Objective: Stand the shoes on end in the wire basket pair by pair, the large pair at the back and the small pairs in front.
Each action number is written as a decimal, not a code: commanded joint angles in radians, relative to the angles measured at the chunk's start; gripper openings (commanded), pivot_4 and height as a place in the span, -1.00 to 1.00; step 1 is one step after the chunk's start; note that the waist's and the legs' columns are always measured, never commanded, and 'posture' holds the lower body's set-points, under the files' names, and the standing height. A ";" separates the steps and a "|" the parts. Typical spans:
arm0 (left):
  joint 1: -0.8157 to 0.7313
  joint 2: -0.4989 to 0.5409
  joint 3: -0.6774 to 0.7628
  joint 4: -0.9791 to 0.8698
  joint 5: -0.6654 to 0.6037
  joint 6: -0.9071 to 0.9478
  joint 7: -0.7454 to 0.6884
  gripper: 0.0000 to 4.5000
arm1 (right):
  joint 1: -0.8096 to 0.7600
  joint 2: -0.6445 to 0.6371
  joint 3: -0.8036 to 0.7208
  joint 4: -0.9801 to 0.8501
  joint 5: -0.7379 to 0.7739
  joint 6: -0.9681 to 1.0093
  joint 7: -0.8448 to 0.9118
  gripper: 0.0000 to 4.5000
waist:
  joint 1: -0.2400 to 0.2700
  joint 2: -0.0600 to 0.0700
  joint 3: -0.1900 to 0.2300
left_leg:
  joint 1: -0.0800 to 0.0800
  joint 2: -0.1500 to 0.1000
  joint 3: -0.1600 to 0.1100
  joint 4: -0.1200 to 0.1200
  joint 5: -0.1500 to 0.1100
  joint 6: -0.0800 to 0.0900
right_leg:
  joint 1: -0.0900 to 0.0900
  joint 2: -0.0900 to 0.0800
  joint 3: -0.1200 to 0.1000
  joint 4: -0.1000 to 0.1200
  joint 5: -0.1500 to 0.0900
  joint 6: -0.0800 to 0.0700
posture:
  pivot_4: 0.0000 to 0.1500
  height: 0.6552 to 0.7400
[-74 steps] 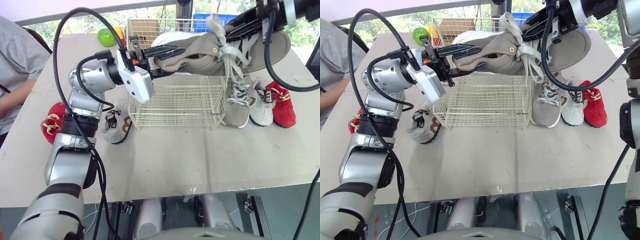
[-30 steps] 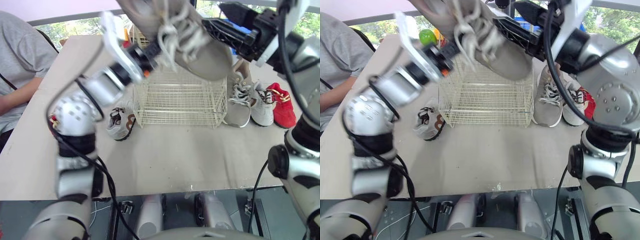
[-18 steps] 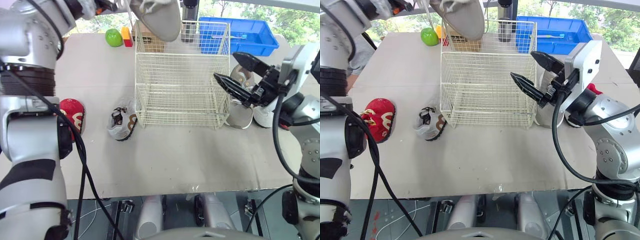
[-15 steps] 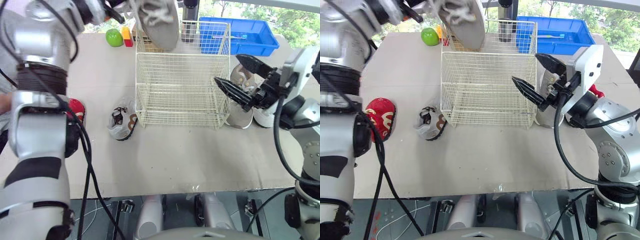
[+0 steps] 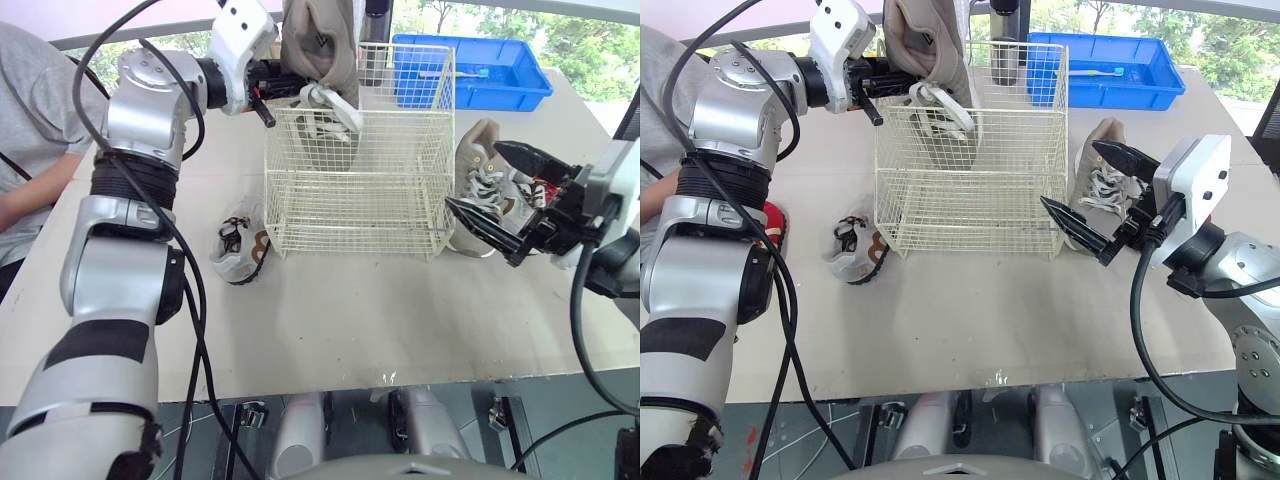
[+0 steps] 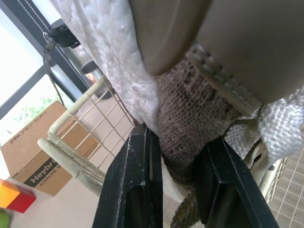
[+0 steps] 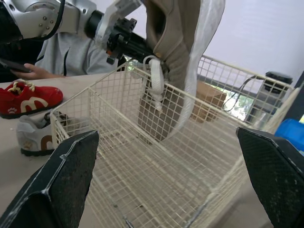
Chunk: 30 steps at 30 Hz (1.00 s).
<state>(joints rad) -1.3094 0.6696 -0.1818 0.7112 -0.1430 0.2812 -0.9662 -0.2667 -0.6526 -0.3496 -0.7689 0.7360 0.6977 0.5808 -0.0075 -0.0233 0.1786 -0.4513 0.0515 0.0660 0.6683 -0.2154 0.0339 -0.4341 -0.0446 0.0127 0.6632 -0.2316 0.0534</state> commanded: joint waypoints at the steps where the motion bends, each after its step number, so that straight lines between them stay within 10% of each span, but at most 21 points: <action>1: 0.037 0.026 0.026 -0.086 0.004 0.097 -0.023 -0.09 | 0.011 -0.025 -0.018 0.004 0.007 -0.031 0.011 1.00 | -0.004 0.000 0.000 | 0.000 0.000 0.000 0.000 0.000 0.000 | 0.000 0.000 0.000 0.000 0.000 0.000 | 1.00 1.00; 4: 0.063 0.074 0.087 -0.211 -0.031 0.248 -0.017 0.36 | 0.017 -0.042 -0.030 0.018 0.021 -0.030 0.016 1.00 | -0.013 0.000 0.000 | 0.000 0.001 0.000 0.000 0.000 0.000 | 0.000 0.000 0.001 0.000 0.000 0.000 | 1.00 1.00; 13: 0.195 0.159 0.325 -0.502 -0.193 0.519 0.032 0.36 | -0.042 -0.079 0.002 0.106 -0.045 -0.042 -0.040 1.00 | -0.018 0.000 0.000 | 0.002 0.004 0.000 0.000 0.000 0.000 | 0.000 0.005 0.002 0.002 0.000 0.000 | 1.00 1.00; 22: 0.575 -0.092 0.612 -1.099 -0.771 0.921 0.150 0.36 | -0.193 -0.189 0.100 0.376 -0.162 0.165 -0.137 1.00 | -0.001 0.001 -0.001 | 0.002 0.003 0.001 0.004 0.000 0.000 | 0.002 0.003 0.006 0.002 0.000 0.000 | 1.00 1.00; 30: 0.860 -0.192 0.473 -1.416 -0.940 0.866 0.277 0.36 | -0.503 -0.190 0.290 0.919 -0.231 0.247 0.038 1.00 | -0.007 0.001 -0.001 | 0.005 0.003 0.001 0.002 0.000 0.000 | 0.003 0.006 0.007 0.003 0.001 -0.002 | 1.00 1.00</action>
<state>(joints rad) -0.4557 0.4775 0.2918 -0.6638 -1.0445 1.1758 -0.7171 -0.7296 -0.8362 -0.0784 0.0765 0.5362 0.9755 0.5671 -0.0144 -0.0218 0.1772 -0.4458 0.0548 0.0672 0.6702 -0.2153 0.0337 -0.4314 -0.0385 0.0203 0.6662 -0.2304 0.0514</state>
